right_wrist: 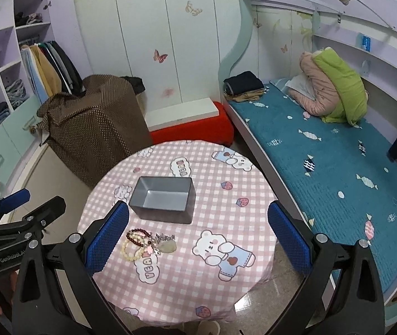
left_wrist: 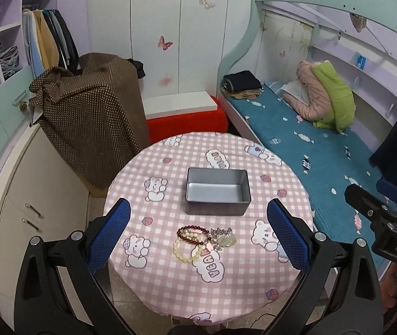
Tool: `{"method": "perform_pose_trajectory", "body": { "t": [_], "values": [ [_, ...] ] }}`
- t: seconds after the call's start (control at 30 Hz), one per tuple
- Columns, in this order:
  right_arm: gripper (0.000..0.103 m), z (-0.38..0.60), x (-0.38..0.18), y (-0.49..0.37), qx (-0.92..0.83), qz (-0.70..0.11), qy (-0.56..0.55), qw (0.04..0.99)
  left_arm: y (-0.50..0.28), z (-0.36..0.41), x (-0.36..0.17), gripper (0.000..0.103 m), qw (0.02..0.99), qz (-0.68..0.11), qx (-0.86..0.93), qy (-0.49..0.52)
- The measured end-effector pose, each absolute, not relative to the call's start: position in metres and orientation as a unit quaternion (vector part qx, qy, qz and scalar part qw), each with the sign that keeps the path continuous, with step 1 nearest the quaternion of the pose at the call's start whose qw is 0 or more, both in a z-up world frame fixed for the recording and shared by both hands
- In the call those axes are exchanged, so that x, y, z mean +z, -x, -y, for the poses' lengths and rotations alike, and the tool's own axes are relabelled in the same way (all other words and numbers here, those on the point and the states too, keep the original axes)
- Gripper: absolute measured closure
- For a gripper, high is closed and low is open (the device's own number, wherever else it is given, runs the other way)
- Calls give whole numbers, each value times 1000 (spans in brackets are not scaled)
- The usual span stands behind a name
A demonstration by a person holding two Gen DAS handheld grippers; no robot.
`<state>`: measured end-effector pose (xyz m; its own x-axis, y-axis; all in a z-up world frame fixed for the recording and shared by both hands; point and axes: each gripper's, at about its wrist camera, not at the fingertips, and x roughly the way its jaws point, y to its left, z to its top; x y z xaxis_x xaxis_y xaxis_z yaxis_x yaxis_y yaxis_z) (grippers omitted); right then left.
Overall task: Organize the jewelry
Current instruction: 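Move both grippers down toward the jewelry pile beside the grey tray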
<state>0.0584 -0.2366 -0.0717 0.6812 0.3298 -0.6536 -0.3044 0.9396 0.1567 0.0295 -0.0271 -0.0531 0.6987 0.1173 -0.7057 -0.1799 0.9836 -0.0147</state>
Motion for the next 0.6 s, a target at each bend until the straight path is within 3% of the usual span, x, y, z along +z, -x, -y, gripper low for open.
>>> {"method": "perform_pose_trajectory", "body": {
  "t": [0.6],
  "values": [
    [8, 193, -134, -78, 167, -449, 15, 878, -47, -15, -128, 5, 883, -463, 61, 46]
  ]
}}
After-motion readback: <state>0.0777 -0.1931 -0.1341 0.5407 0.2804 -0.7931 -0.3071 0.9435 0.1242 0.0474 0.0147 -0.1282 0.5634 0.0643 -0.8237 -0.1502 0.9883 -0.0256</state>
